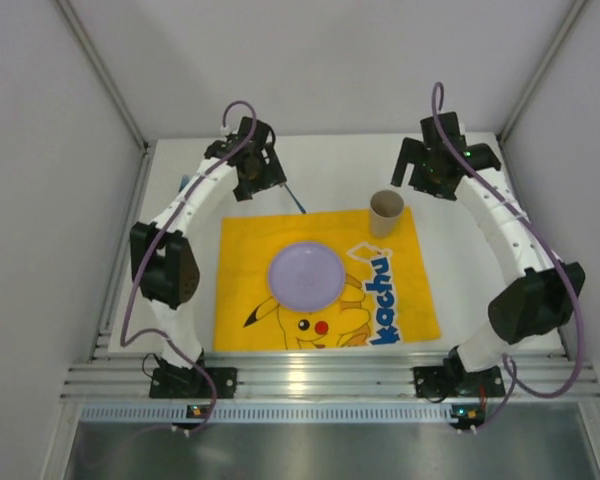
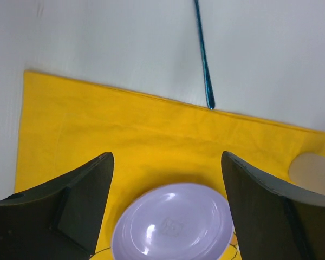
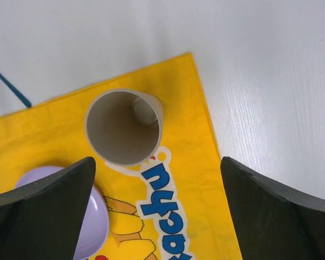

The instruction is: Set the dinner table for one person

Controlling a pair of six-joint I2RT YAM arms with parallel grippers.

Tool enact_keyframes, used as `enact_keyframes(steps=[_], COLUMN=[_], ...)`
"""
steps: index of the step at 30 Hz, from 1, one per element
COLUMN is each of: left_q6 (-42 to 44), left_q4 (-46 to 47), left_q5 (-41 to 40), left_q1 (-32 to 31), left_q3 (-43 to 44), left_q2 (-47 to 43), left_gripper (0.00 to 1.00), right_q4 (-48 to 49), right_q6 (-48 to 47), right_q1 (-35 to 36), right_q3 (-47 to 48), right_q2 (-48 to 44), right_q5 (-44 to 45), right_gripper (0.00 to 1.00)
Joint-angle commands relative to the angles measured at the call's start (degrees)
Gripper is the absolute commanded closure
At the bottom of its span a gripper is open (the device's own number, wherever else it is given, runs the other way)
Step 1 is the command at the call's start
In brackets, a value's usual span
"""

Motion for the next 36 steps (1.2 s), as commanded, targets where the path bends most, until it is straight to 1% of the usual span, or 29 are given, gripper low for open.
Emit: enact_keyframes(steps=[1,4,5,8,9,11,14,16,17,18,20,22,23,25,27,28,29,30,31,32,36], left_q6=[1.95,1.77,1.77,1.86,1.86,1.86,2.04,2.21,2.13,1.87,2.82,3.97,4.76,6.78,7.75,7.75,8.01,8.62,9.33,11.33,14.25], left_q4=[0.75,0.47,0.74,3.72,5.9,7.5,9.17,10.83,11.11,11.11,12.86,13.04,11.65,9.89,5.68,3.92,2.25,-0.81,-1.54,-1.89,-4.88], left_q5=[-1.84,-3.51,-4.73,-5.19,-5.53,-5.8,-6.5,-5.72,-5.54,-5.54,-5.01,-6.23,-7.02,-8.17,-9.22,-9.66,-10.02,-10.71,-10.63,-10.29,-13.0], left_q1=[1.28,1.46,1.46,1.46,1.55,1.46,1.55,1.46,1.46,1.37,1.2,0.85,0.58,0.23,0.05,0.05,0.05,-0.03,-0.04,-0.04,-0.04], left_q3=[9.29,16.08,19.67,24.08,24.79,26.89,29.54,29.55,29.46,29.28,26.84,26.12,26.82,28.22,31.55,32.96,35.76,37.0,37.71,38.24,39.21], left_q2=[13.01,21.13,25.59,31.15,32.05,33.89,37.32,38.73,39.17,39.26,38.39,38.56,39.08,41.53,44.0,45.14,47.5,48.39,49.1,49.8,50.42], left_gripper=[0.16,0.19,0.2,0.21,0.21,0.22,0.26,0.27,0.29,0.3,0.3,0.32,0.33,0.38,0.44,0.54,0.61,0.68,0.73,0.74,0.75], right_q4=[-3.12,-4.79,-5.67,-6.99,-7.26,-7.7,-9.1,-9.98,-10.42,-10.51,-10.51,-10.69,-10.69,-10.69,-10.78,-10.86,-10.95,-11.04,-11.13,-11.13,-10.87], right_q6=[-0.59,-1.82,-1.99,-1.12,0.01,0.99,2.22,2.49,2.49,2.49,2.4,2.4,2.31,1.96,1.26,0.99,0.56,0.47,0.12,-0.23,-1.29], right_q1=[-0.56,-0.56,-0.56,-0.56,-0.56,-0.48,-0.56,-0.56,-0.48,-0.56,-0.56,-0.65,-0.74,-0.91,-0.83,-1.0,-1.09,-1.09,-1.44,-1.62,-2.5], right_q3=[3.38,3.21,1.99,-2.49,-5.29,-8.03,-11.81,-12.87,-13.22,-13.49,-13.75,-13.32,-13.05,-12.18,-11.47,-10.86,-10.51,-10.33,-9.98,-9.97,-10.76], right_q2=[-8.26,-12.03,-13.0,-17.48,-19.41,-20.83,-21.36,-20.31,-20.04,-19.52,-18.9,-17.76,-17.41,-16.35,-15.21,-14.95,-14.77,-14.68,-14.68,-14.68,-15.2], right_q5=[2.12,1.68,1.68,1.76,1.68,1.77,2.55,3.61,3.96,4.57,5.02,5.46,5.37,5.2,5.02,4.93,5.02,4.93,4.84,4.76,3.88], right_gripper=[0.0,0.0,0.0,0.0,0.0,0.0,0.0,0.0,0.0,0.0,0.0,0.0,0.0,0.0,0.0,0.0,0.0,0.0,0.0,0.0,0.0])
